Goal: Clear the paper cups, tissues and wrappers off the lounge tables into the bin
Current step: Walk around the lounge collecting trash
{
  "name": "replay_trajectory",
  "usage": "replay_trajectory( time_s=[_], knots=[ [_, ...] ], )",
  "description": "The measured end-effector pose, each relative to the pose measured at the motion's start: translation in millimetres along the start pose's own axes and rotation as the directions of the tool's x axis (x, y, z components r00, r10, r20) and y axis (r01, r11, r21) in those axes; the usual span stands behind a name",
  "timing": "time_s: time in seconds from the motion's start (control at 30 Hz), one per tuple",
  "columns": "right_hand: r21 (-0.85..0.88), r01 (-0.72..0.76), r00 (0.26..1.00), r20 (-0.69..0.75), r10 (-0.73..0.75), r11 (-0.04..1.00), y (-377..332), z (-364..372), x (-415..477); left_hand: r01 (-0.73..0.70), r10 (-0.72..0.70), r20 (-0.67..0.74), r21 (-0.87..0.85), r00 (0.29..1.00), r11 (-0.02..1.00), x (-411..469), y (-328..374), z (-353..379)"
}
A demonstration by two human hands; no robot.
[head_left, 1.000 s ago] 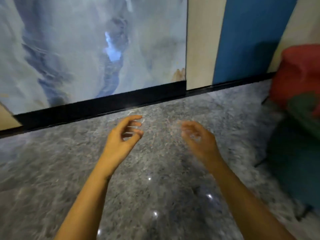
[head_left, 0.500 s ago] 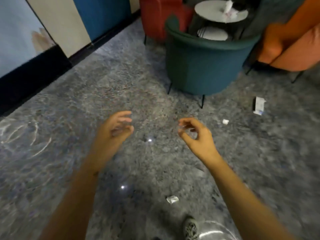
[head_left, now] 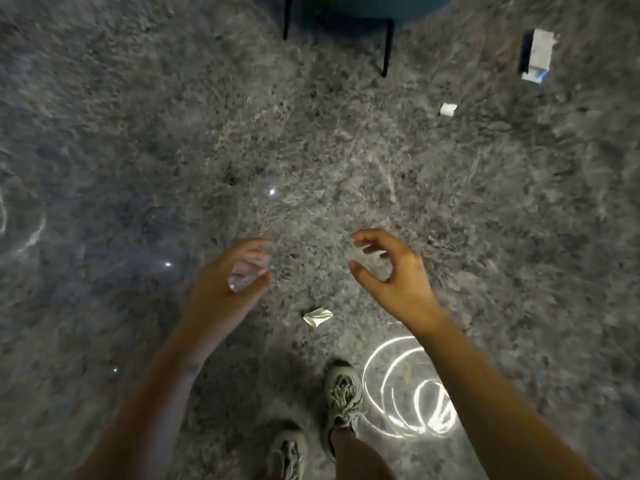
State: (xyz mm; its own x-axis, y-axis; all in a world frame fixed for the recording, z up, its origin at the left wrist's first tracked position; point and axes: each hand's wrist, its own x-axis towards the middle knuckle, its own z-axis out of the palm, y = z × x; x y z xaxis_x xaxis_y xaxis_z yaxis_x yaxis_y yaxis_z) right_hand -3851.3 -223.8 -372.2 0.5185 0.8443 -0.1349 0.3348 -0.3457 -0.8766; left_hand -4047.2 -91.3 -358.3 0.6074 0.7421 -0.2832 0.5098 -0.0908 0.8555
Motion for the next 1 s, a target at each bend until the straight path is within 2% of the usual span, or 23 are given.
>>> replay_trajectory(
  time_s=[0.2, 0.33, 0.47, 0.57, 0.63, 0.77, 0.9, 1.0],
  knots=[
    [-0.047, 0.04, 0.999, 0.022, -0.039, 0.998, 203, 95, 9, 0.008, -0.007, 0.082, -0.01, 0.997, 1.0, 56, -174, 127],
    [-0.192, 0.124, 0.987, 0.126, -0.1, 0.974, 340, 170, 1, 0.041, -0.037, 0.149, -0.022, 0.988, 0.999, 72, -306, 204],
    [-0.295, 0.206, 0.962, 0.234, -0.139, 0.933, 425, 224, -13, 0.046, -0.046, 0.203, 0.006, 0.978, 0.999, 77, -395, 248],
    [-0.427, 0.332, 0.917, 0.357, -0.18, 0.841, 451, 245, -17, 0.035, -0.037, 0.195, 0.013, 0.98, 0.999, 78, -427, 259],
    [-0.463, 0.364, 0.896, 0.411, -0.168, 0.808, 459, 255, -16, 0.041, -0.036, 0.166, -0.022, 0.985, 0.999, 78, -438, 261],
    [-0.509, 0.412, 0.888, 0.411, -0.207, 0.756, 461, 270, -12, 0.043, -0.039, 0.143, -0.026, 0.989, 0.999, 77, -441, 260],
    [-0.434, 0.365, 0.913, 0.34, -0.225, 0.823, 450, 266, 0, 0.052, -0.041, 0.141, -0.074, 0.989, 0.996, 83, -428, 255],
    [-0.308, 0.342, 0.928, 0.261, -0.267, 0.888, 404, 235, 16, 0.03, -0.015, 0.129, -0.12, 0.991, 0.992, 91, -387, 241]
  ],
)
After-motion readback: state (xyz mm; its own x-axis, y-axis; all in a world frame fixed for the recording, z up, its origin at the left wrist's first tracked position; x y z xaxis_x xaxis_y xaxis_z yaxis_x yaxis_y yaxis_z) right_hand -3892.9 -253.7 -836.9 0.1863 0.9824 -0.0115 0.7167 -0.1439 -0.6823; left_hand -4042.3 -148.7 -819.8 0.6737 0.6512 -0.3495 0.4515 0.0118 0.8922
